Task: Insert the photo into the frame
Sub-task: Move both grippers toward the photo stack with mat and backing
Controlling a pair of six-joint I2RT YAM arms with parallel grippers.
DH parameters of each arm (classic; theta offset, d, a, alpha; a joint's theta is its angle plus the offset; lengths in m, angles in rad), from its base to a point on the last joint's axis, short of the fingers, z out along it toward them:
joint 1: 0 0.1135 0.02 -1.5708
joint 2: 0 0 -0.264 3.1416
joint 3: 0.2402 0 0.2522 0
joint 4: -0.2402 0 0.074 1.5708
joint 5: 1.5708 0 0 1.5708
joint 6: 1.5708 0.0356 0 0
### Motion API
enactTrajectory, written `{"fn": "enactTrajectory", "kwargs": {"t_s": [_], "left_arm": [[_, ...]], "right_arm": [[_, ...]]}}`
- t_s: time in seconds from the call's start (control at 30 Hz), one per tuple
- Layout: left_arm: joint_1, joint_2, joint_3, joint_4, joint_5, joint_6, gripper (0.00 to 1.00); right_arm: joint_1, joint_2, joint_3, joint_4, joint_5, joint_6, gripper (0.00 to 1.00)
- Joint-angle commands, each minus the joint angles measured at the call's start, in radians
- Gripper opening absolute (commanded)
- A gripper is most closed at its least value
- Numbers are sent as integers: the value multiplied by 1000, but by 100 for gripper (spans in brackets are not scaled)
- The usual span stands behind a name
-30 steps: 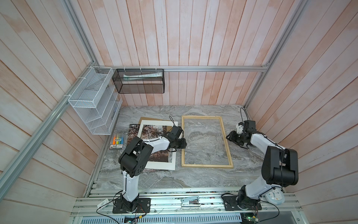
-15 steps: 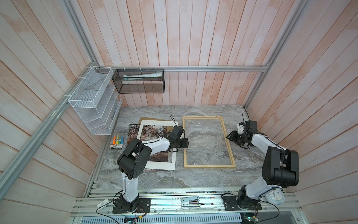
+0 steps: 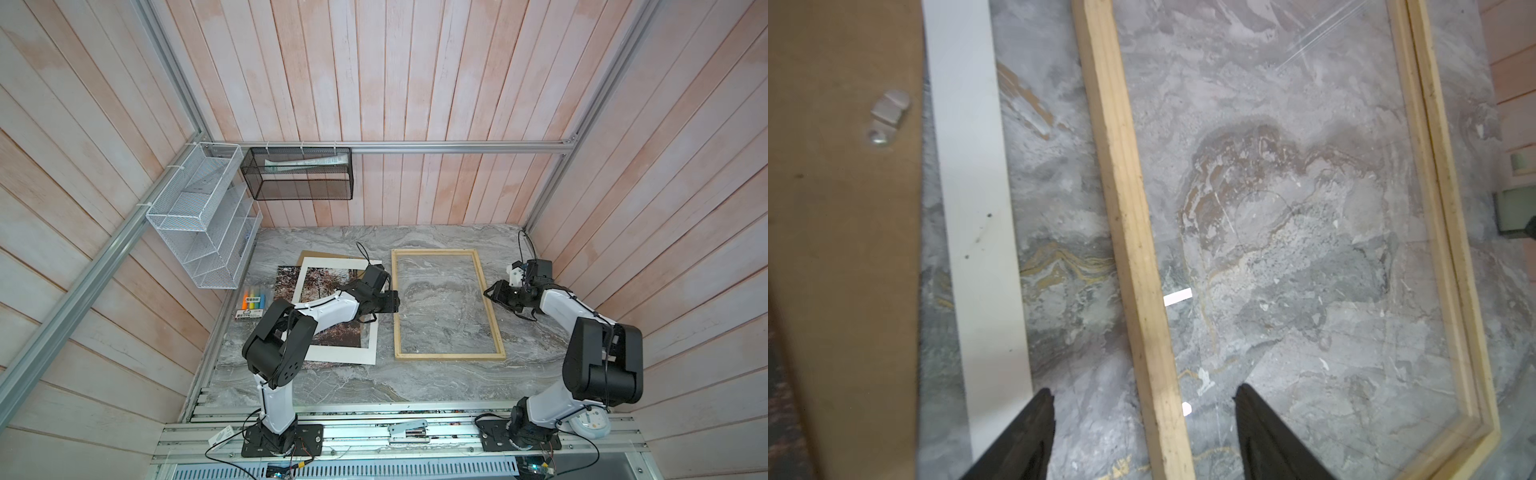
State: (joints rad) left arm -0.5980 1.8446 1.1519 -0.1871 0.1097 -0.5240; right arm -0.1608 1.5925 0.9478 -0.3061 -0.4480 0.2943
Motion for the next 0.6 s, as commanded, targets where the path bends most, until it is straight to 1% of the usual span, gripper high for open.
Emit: {"fn": "enactTrajectory", "kwargs": {"t_s": [0.0,0.17,0.33,0.4,0.5,0.57], "left_arm": [[13,-34,-25,-19,-42,10,73],[34,-53,-52,-28,-65,8,75],[49,-77,-82,-28,-89,9,76],[52,-90,-96,-30,-123,-3,76],[60,-122,-130,-11,-163,-17,78],[68,-136,-148,-4,-162,-22,78]], "right_arm": [[-4,-15,-15,16,-28,-8,44],[-4,-28,-36,36,-52,0,44],[-1,-52,-56,81,-98,35,44],[8,-68,-63,101,-122,54,44],[31,-97,-70,121,-106,77,44],[48,-110,-76,139,-96,98,44]]}}
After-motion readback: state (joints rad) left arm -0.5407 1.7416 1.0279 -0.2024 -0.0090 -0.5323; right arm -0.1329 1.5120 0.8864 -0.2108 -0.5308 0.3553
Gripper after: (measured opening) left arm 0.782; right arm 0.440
